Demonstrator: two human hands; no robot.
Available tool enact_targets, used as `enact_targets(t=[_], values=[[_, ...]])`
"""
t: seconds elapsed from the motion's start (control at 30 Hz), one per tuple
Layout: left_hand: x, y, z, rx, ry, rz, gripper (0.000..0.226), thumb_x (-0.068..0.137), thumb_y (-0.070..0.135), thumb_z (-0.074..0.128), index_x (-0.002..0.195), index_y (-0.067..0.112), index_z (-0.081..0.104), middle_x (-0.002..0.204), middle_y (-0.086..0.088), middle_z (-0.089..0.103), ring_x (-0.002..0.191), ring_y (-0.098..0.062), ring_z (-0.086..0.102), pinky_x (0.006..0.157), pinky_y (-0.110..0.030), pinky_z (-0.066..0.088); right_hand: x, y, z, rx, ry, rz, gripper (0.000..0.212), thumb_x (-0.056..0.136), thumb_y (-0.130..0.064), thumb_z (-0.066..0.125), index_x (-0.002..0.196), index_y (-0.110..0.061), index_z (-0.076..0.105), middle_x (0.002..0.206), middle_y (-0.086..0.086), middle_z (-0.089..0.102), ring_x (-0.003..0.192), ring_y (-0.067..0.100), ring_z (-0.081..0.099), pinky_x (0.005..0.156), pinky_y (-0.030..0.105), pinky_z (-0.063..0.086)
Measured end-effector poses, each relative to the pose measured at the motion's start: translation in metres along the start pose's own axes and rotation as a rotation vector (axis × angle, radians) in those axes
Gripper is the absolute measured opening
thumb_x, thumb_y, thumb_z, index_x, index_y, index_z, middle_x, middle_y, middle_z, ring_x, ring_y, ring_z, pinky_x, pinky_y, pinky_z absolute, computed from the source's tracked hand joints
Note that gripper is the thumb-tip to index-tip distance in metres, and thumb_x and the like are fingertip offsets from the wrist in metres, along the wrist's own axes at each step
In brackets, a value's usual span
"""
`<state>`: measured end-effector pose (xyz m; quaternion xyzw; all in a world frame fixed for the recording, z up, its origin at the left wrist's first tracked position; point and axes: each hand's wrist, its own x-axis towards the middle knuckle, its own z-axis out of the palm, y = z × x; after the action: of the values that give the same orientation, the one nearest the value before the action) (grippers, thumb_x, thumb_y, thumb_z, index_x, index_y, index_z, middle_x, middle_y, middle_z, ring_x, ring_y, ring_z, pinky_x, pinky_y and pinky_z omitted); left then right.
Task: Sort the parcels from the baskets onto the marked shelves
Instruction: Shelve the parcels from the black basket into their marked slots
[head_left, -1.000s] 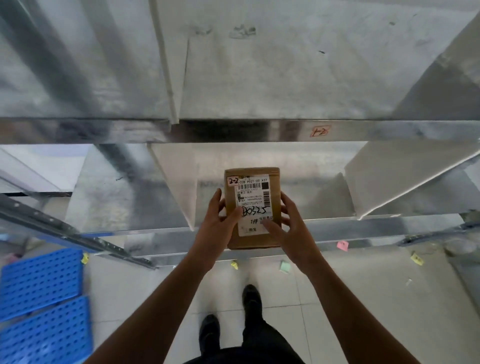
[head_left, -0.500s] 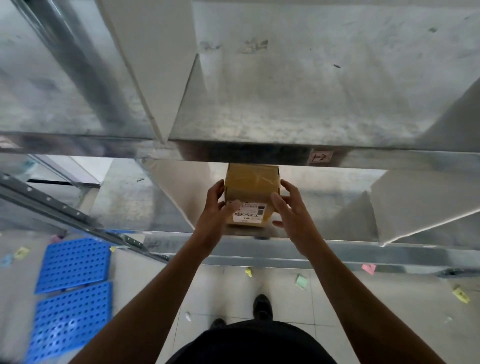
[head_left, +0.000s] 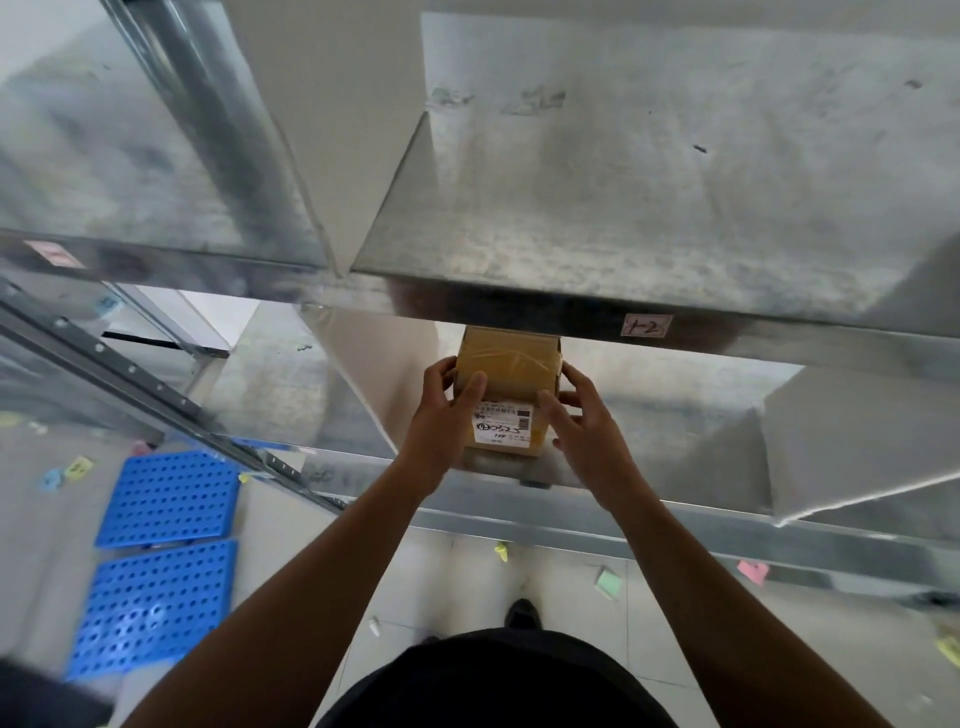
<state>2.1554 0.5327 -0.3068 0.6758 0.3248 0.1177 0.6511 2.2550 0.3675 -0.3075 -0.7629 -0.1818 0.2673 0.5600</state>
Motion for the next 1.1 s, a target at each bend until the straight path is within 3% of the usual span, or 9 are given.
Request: enact_targets(t=[0.07,0.17,0.27,0.37,0.5,0.6,0.7,0.83,1.1], values=[[-0.004,-0.002,0.003,0.029,0.034,-0.008,0.059,0.098,0.057,0.054,0.146,0.027,0.038,0.137,-0.001,0.059,0.113,-0.022,0.067,0.096,-0.046,0.059,-0.005,0.004,-0.002,-0.064,-0.008,0.019,0.078,0.088,-0.069,0.051,0.155,-0.035,0.033,0.145,0.002,0.057,0.115,0.013,0.068,0.085,0.024,0.061],[-0.020,-0.013,0.005,0.116,0.076,0.013,0.060,0.099,0.061,0.048,0.147,0.027,0.038,0.139,-0.003,0.058,0.124,-0.027,0.063,0.103,-0.048,0.055,-0.022,0.015,-0.005,-0.203,0.013,0.078,0.091,0.083,-0.074,0.050,0.159,-0.027,0.030,0.159,0.004,0.044,0.138,0.025,0.052,0.106,0.038,0.049],[-0.047,-0.033,0.002,0.214,0.161,0.024,0.056,0.102,0.060,0.045,0.151,0.035,0.034,0.157,0.000,0.042,0.140,-0.021,0.047,0.110,-0.039,0.048,-0.046,0.037,-0.009,-0.332,0.022,0.070,0.077,0.091,-0.060,0.057,0.156,-0.023,0.037,0.157,0.006,0.047,0.136,0.019,0.051,0.104,0.028,0.042],[-0.078,-0.054,-0.003,0.365,0.181,0.107,0.052,0.100,0.062,0.042,0.148,0.044,0.033,0.161,0.006,0.039,0.141,-0.008,0.039,0.105,-0.022,0.040,-0.065,0.056,-0.008,-0.499,-0.043,-0.004,0.062,0.099,-0.048,0.058,0.153,-0.022,0.044,0.153,0.004,0.052,0.129,0.007,0.047,0.104,0.025,0.039],[-0.110,-0.081,-0.014,0.566,0.177,0.053,0.063,0.098,0.062,0.039,0.152,0.029,0.041,0.162,0.004,0.038,0.149,-0.015,0.034,0.119,-0.048,0.038,-0.076,0.058,0.010,-0.639,-0.200,-0.140,0.056,0.101,-0.052,0.049,0.148,-0.021,0.049,0.148,0.003,0.056,0.136,0.017,0.050,0.110,0.031,0.039],[-0.133,-0.099,-0.032,0.684,0.194,-0.006,0.070,0.095,0.067,0.032,0.154,0.030,0.040,0.167,0.005,0.029,0.156,-0.024,0.019,0.125,-0.054,0.023,-0.078,0.051,0.035,-0.737,-0.325,-0.224,0.057,0.105,-0.045,0.051,0.154,-0.018,0.043,0.158,0.004,0.047,0.147,0.021,0.040,0.122,0.038,0.033],[-0.160,-0.113,-0.060,0.736,0.238,-0.059,0.074,0.093,0.071,0.025,0.156,0.033,0.034,0.170,0.007,0.020,0.158,-0.025,0.005,0.127,-0.052,0.008,-0.082,0.040,0.068,-0.821,-0.470,-0.262,0.065,0.105,-0.052,0.042,0.162,-0.022,0.031,0.169,0.003,0.030,0.159,0.022,0.019,0.129,0.049,0.019],[-0.210,-0.131,-0.108,0.750,0.351,-0.136,0.067,0.098,0.067,0.029,0.158,0.037,0.029,0.171,0.011,0.014,0.159,-0.023,-0.001,0.124,-0.046,-0.003,-0.104,0.028,0.132,-0.927,-0.605,-0.364,0.075,0.101,-0.068,0.024,0.164,-0.026,0.023,0.172,0.000,0.022,0.161,0.020,0.010,0.130,0.042,0.002],[-0.368,-0.187,-0.235,0.659,0.652,-0.383,0.075,0.093,0.074,0.017,0.159,0.038,0.025,0.171,0.008,0.012,0.159,-0.025,-0.003,0.127,-0.050,-0.001,-0.205,0.010,0.309,-0.980,-0.872,-0.626,0.066,0.106,-0.057,0.038,0.164,-0.029,0.025,0.172,0.002,0.023,0.161,0.022,0.009,0.130,0.048,0.006]])
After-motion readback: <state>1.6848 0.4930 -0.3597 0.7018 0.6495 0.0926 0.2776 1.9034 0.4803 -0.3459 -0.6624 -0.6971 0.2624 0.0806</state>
